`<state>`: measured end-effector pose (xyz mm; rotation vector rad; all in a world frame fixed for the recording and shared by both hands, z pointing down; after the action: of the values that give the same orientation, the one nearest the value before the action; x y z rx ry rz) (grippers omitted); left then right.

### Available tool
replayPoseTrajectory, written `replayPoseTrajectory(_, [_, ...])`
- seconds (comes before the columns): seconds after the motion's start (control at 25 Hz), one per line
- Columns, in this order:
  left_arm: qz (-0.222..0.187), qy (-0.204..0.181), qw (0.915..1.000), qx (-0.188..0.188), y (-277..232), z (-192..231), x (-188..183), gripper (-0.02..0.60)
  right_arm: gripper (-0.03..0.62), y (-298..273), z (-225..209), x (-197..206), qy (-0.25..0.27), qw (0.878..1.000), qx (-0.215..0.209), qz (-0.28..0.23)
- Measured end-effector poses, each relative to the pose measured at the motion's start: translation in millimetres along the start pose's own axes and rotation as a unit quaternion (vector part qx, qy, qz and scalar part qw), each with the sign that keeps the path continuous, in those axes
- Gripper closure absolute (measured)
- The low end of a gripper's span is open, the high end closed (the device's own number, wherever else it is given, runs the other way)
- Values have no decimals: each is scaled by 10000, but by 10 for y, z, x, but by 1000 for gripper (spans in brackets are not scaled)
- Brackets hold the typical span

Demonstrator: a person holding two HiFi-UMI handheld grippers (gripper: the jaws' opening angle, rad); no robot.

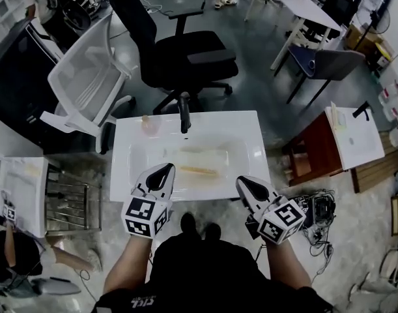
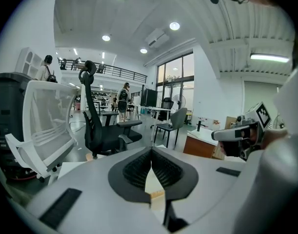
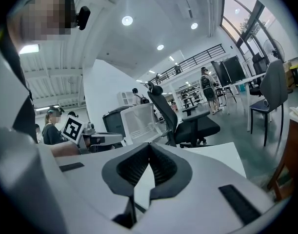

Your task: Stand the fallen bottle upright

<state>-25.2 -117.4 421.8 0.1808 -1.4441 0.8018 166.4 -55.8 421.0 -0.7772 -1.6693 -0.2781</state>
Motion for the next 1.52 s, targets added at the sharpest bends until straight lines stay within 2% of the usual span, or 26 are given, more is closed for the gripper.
replayPoseTrajectory(0.4, [-37, 96, 9999, 84, -78, 657, 38, 566, 570, -822, 207, 8, 388, 9983, 34, 431])
replayPoseTrajectory(0.48, [-1, 146, 9999, 61, -94, 750, 69, 566, 541, -958, 221, 77, 484, 9966, -28, 666])
replayPoseTrajectory(0.64, [83, 284, 9995, -77, -201, 936, 142, 566, 441, -1203, 125, 225, 842, 9892, -115, 1198])
replayPoseTrajectory(0.88, [362, 534, 9972, -367, -551, 1108, 306, 566, 381, -1617, -217, 469, 1076, 9761, -508, 1817])
replayPoseTrajectory(1.16, [701, 962, 9896, -810, -843, 1325, 552, 566, 322, -2221, -435, 911, 1242, 9498, -1342, 2537])
replayPoseTrajectory(1.52, [1012, 1305, 9792, -1178, -977, 1648, 833, 566, 220, -2743, -609, 1680, 1721, 9010, -1735, 3584])
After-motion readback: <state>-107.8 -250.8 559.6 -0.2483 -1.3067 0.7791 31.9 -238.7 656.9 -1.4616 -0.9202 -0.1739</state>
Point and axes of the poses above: the fingertips, and each gripper's own axes: y backward along the fingers, z to its left, x out of its underside, the point moved 2 cm from there along y, backward along the fingers, and after that the axes turned 5 degrees about y, right-handed, at the moved point
